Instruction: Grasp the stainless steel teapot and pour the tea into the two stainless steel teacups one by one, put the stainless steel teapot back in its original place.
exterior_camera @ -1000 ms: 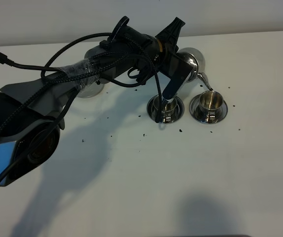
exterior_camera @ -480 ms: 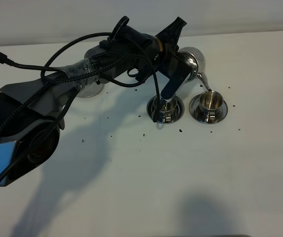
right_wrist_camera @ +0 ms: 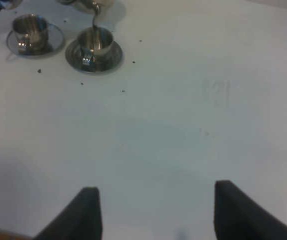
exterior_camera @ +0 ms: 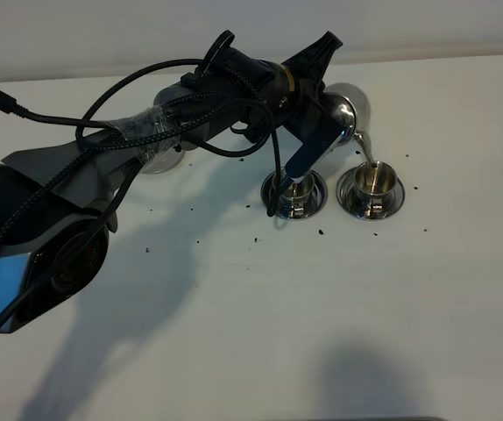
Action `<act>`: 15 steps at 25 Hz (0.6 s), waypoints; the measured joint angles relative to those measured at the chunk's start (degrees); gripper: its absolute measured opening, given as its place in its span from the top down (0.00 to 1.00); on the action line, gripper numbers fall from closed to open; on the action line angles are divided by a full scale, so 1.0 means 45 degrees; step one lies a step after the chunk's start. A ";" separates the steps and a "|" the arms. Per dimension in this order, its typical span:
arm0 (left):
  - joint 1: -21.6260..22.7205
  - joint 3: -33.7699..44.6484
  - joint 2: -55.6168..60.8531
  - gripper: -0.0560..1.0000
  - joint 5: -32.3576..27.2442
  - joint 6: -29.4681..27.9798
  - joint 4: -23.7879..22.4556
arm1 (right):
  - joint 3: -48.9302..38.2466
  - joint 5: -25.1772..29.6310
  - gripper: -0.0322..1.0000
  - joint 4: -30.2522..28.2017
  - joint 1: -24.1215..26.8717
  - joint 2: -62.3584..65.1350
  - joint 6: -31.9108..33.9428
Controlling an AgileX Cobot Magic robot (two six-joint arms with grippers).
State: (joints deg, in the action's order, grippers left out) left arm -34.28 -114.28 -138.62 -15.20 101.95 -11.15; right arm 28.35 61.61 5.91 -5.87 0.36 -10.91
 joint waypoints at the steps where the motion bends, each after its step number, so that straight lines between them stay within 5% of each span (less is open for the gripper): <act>1: -0.0010 0.0000 0.0000 0.74 0.0089 0.0074 -0.0011 | 0.0000 0.0000 0.50 0.0000 0.0000 0.0000 0.0000; 15: -0.0111 0.0000 0.0000 0.74 0.0485 0.0637 -0.0021 | 0.0000 0.0000 0.50 0.0000 0.0000 0.0000 -0.0003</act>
State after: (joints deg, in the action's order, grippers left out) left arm -34.78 -114.28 -138.62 -13.01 104.82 -11.24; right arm 28.35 61.61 5.91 -5.87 0.36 -10.92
